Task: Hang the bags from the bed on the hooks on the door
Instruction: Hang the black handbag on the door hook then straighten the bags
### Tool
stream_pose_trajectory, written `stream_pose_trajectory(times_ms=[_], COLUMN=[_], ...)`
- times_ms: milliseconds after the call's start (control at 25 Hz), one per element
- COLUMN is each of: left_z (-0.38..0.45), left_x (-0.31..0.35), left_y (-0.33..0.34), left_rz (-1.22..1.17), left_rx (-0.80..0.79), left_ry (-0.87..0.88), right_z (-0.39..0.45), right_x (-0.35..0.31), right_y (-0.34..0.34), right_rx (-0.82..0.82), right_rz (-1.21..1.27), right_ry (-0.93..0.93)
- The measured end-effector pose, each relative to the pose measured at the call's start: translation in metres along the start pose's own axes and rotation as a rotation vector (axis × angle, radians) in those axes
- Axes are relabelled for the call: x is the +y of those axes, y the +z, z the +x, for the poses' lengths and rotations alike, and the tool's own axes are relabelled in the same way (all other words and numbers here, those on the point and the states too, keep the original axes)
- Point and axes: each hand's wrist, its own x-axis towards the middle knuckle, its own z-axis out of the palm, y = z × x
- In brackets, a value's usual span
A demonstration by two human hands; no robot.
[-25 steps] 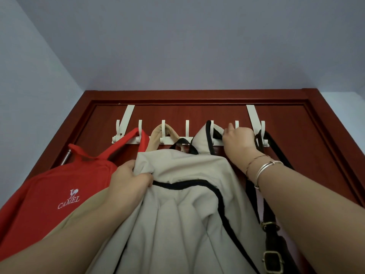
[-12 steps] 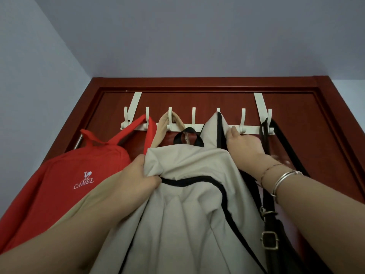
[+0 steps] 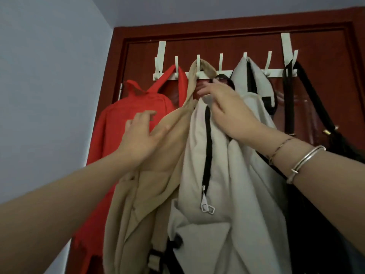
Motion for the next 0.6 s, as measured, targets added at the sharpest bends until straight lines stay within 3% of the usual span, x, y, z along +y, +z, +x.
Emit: stream_pose_trajectory(times_ms=[80,160,200,360,480,560,600], left_z=[-0.017,-0.038,-0.047,-0.059,-0.058,-0.053,-0.049], left_x=[-0.025,-0.042,-0.046,-0.048,-0.042,-0.041,-0.04], left_y=[-0.011,-0.014,-0.01,-0.003,-0.022,-0.047,-0.062], left_rz=[0.003,-0.15,-0.248,-0.415,-0.438,-0.407,-0.394], left_rx=[-0.258,-0.488,-0.5,-0.348,-0.272,-0.198,-0.162], left_ry=[-0.208,-0.347,-0.365,-0.373,-0.309,-0.247,-0.216], right_z=[-0.005,-0.011,-0.015,-0.047,-0.06,-0.056,-0.052], right_x=[-0.049,-0.078,-0.083,-0.087,-0.09,-0.096,-0.095], right_y=[0.012,0.022,0.024,0.028,0.034,0.032,0.03], right_rx=[-0.147,-0.363,-0.485,-0.973,-1.195,-1.279,-1.27], right_rz=[0.099,-0.107,-0.268,-0.774,-1.016,-0.816,-0.505], right_ry=[-0.099,-0.165,-0.162,0.081,0.295,0.555,0.794])
